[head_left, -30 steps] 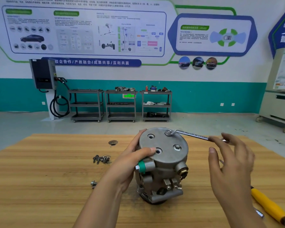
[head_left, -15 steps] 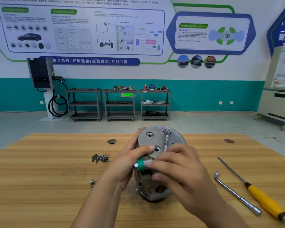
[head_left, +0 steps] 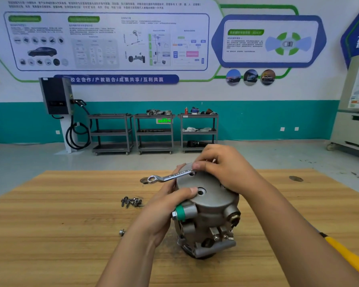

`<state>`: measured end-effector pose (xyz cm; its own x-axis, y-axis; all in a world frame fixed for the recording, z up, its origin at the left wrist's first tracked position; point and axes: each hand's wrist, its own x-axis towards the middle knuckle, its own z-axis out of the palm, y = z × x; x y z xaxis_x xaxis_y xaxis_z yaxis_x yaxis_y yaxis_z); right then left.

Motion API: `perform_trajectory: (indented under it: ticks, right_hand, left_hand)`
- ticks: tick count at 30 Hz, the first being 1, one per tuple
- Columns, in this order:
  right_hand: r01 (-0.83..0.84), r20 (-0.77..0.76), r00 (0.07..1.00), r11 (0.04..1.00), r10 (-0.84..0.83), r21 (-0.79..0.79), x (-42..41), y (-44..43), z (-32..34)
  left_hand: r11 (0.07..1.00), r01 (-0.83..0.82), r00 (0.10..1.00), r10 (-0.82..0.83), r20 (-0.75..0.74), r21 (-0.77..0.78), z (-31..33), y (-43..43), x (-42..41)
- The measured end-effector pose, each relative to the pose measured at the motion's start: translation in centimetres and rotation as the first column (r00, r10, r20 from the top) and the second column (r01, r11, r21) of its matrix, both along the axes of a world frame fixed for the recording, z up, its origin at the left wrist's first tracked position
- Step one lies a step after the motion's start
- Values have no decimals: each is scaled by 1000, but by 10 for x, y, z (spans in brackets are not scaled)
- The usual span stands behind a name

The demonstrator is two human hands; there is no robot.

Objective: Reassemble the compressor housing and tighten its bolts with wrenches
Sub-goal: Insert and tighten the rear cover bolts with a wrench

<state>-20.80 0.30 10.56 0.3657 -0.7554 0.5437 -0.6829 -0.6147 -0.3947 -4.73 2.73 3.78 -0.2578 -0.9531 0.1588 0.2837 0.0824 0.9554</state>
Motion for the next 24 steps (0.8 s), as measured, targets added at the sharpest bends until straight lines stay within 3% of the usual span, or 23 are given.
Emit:
perform_trajectory:
  ticks: [4, 10, 13, 15, 17, 18, 20, 21, 24]
  right_hand:
    - [-60, 99, 994, 997, 56, 40, -8, -1, -4]
    - [91, 92, 992, 996, -89, -17, -9, -15, -2]
    - [204, 241, 945, 974, -222, 96, -16, -24, -7]
    - [157, 419, 849, 911, -322, 381, -24, -26, -14]
    - [-127, 611, 712, 792, -346, 597, -31, -24, -25]
    - [-264, 701, 628, 755, -337, 600, -32, -20, -32]
    - [-399, 878, 413, 819, -241, 412, -31, -15, -47]
    - [-372, 932, 323, 884, -163, 283, -30, -13, -54]
    - [-311, 970, 240, 949, 24, 54, -27, 1, -72]
  left_hand:
    - [998, 53, 999, -53, -12, -13, 0, 1, -1]
    - [1000, 5, 998, -4, 67, -14, 2, 2, -5]
    - [1000, 11, 999, -11, 49, -11, 3, 1, -4]
    - [1000, 16, 999, -16, 38, -10, 3, 0, -4]
    - [1000, 16, 999, -16, 33, -13, 2, 0, -5]
    - [1000, 20, 999, -20, 33, -14, 2, -1, -6]
    - [999, 36, 999, -36, 14, -4, 2, -1, -8]
    - [999, 43, 999, -43, 1, 2, 3, -1, -8]
    - [999, 40, 999, -40, -9, 9, 3, -2, -9]
